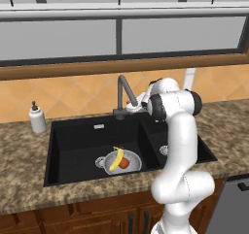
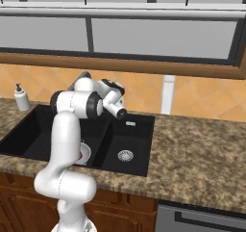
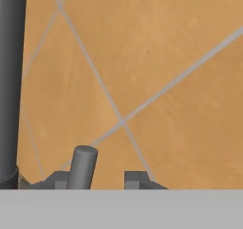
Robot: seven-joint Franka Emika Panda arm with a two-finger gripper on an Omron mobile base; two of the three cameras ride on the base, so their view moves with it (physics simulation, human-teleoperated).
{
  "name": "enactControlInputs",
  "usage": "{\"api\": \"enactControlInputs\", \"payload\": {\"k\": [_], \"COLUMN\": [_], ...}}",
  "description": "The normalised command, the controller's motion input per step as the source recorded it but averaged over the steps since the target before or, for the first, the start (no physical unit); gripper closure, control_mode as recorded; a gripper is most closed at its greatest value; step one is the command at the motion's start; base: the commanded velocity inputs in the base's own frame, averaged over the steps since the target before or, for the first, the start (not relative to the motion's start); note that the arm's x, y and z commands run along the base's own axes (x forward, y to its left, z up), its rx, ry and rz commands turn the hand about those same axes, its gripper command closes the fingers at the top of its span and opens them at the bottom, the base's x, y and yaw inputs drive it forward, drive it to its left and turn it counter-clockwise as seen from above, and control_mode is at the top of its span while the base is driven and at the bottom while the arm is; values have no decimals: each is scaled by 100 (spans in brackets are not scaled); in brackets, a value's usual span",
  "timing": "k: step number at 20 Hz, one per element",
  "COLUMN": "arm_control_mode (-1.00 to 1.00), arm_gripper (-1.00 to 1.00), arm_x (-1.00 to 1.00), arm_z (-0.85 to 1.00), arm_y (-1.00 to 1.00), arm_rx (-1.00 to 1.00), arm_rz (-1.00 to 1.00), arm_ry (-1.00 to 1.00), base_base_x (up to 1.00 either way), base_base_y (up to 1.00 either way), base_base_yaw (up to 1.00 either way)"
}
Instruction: Put the colander in the sink, put the banana, orange in the colander, and turn on the sink faucet and pour water over the colander.
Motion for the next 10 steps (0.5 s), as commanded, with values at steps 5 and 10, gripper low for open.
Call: {"api": "enactControlInputs", "payload": {"k": [5,10], "arm_control_mode": [-100,-100], "arm_gripper": [100,100], "arm_x": [17,16], "arm_z": [-7,-10], "arm_y": [-69,-82], "arm_rx": [0,0], "arm_rz": [-2,-3], "arm_ry": [6,9], "base_base_x": [0,0], "base_base_y": [0,0], "base_base_yaw": [0,0]}}
